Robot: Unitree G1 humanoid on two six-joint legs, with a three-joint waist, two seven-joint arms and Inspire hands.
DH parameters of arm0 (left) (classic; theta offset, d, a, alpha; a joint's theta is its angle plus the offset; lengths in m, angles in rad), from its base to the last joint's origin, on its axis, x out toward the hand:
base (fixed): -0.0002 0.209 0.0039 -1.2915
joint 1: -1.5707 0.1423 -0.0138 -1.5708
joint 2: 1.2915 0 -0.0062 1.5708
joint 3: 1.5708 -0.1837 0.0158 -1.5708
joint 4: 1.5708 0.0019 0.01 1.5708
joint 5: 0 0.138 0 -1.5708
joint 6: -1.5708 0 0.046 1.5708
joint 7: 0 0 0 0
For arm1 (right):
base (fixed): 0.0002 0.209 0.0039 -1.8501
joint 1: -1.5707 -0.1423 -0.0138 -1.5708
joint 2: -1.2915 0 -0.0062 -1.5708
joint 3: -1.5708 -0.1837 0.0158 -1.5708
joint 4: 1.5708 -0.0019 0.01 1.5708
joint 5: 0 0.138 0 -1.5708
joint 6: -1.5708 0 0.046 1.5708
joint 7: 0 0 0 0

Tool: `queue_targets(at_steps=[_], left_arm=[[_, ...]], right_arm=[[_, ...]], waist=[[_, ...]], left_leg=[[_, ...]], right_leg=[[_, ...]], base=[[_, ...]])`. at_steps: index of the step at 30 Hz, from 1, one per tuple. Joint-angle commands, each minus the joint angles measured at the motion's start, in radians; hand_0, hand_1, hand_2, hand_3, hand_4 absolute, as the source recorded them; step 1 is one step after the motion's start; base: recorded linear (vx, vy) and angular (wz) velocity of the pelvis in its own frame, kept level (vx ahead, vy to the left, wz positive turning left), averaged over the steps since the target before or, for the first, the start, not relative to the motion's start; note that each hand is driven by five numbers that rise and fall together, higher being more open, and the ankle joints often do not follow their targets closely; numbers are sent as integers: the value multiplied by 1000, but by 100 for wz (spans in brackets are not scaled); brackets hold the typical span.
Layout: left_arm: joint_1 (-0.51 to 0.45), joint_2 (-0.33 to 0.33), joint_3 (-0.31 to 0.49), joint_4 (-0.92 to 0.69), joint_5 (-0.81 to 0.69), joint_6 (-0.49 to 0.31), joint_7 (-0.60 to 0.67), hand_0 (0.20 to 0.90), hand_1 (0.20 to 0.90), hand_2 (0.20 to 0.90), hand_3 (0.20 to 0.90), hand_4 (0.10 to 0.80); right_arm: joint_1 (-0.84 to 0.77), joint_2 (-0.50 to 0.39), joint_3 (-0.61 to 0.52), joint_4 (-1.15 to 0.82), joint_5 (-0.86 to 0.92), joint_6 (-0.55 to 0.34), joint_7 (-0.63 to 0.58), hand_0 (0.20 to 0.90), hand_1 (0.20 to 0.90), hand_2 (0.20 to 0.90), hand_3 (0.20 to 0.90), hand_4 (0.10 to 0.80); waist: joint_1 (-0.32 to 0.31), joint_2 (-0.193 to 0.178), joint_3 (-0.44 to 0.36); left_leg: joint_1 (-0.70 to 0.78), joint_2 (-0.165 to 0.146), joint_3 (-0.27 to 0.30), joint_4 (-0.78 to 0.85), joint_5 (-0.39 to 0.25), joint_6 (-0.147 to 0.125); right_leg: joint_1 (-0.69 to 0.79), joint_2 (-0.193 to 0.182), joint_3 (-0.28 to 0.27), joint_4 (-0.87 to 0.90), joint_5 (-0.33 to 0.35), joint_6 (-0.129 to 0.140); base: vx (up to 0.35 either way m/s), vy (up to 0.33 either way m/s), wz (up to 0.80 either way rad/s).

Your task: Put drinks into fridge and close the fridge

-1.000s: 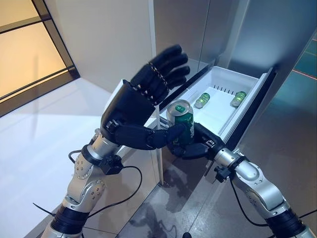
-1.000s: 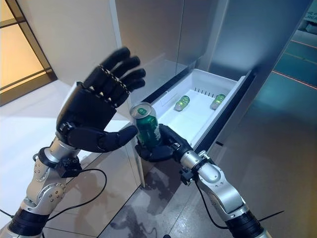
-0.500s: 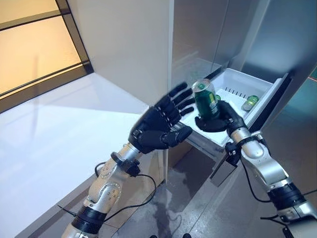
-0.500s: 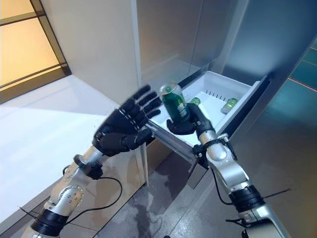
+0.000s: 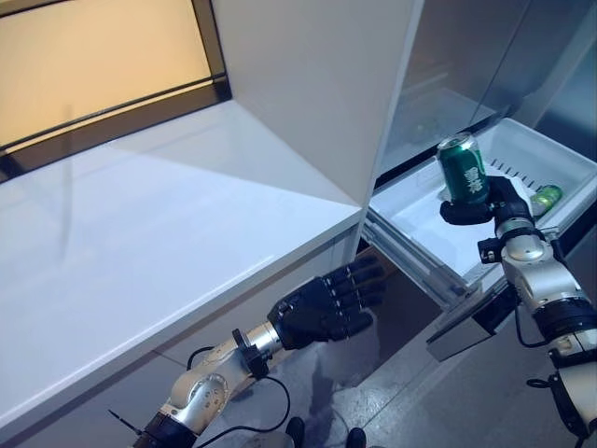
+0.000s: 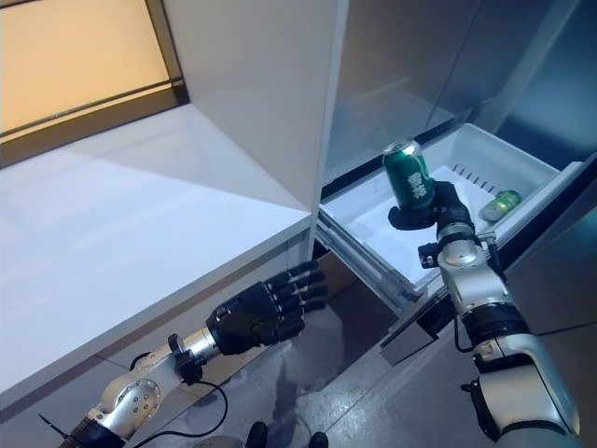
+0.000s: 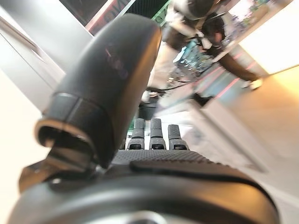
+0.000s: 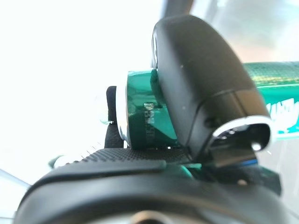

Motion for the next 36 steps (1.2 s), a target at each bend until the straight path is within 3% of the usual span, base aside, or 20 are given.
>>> queue_targets(at_steps=[1, 5, 10, 13, 19, 22, 25, 35, 36], left_arm=[[1, 11, -62, -47, -39, 8, -33, 900, 900, 900, 900, 800], [-18, 49, -99, 70, 30, -2, 7, 900, 900, 900, 900, 800], [0, 66, -111, 322, 192, -125, 113, 900, 900, 900, 900, 800], [20, 64, -84, 467, 310, -218, 160, 900, 900, 900, 900, 800], [17, 39, 29, 700, 406, -305, 243, 900, 900, 900, 900, 800], [3, 31, 75, 761, 444, -310, 263, 900, 900, 900, 900, 800], [-18, 27, 116, 803, 535, -390, 326, 900, 900, 900, 900, 800], [-59, 32, 155, 829, 602, -359, 383, 900, 900, 900, 900, 800], [-58, 33, 156, 831, 602, -355, 379, 900, 900, 900, 900, 800]], right_arm=[[-324, -164, 55, 9, -69, -83, -43, 300, 300, 300, 200, 100], [-396, -189, 109, 97, -68, -52, -42, 300, 300, 300, 200, 100], [-391, -212, 107, 187, -87, -5, -9, 300, 300, 300, 200, 100], [-355, -220, 79, 199, -100, 17, 2, 300, 300, 300, 200, 100], [-327, -206, 57, 242, -162, 81, 25, 300, 300, 300, 200, 100], [-330, -205, 68, 262, -194, 114, 61, 300, 300, 300, 200, 100], [-343, -209, 88, 277, -215, 142, 110, 300, 300, 300, 200, 100], [-377, -223, 118, 323, -301, 175, 209, 300, 300, 300, 200, 100], [-382, -228, 124, 329, -321, 175, 223, 326, 326, 326, 230, 130]], waist=[[27, -34, -76], [33, -24, -18], [37, -14, 48], [39, -12, 78], [47, -7, 135], [50, -6, 157], [52, -1, 178], [59, 5, 200], [59, 7, 202]], left_leg=[[-75, -30, 26, 105, -99, 11], [-137, -29, 25, 130, -93, 17], [-198, -27, 22, 155, -84, 25], [-222, -27, 21, 165, -80, 26], [-293, -29, 25, 204, -74, 25], [-318, -29, 26, 223, -74, 24], [-344, -29, 28, 242, -72, 21], [-378, -31, 28, 267, -72, 17], [-380, -32, 28, 270, -72, 17]], right_leg=[[-93, 21, 22, 160, -82, 4], [-147, 26, 32, 175, -72, 3], [-198, 34, 38, 193, -64, -1], [-217, 39, 37, 198, -61, -4], [-283, 38, 26, 229, -57, -12], [-306, 37, 20, 245, -56, -15], [-333, 35, 15, 266, -58, -21], [-370, 28, 3, 297, -65, -24], [-373, 27, 2, 300, -66, -24]], base=[[-45, -16, 20], [-137, -43, 9], [-70, -43, 15], [-29, -42, 16], [-69, -36, 0], [-50, -21, -1], [-51, -5, -3], [-27, -6, -3], [-23, 8, -6]])
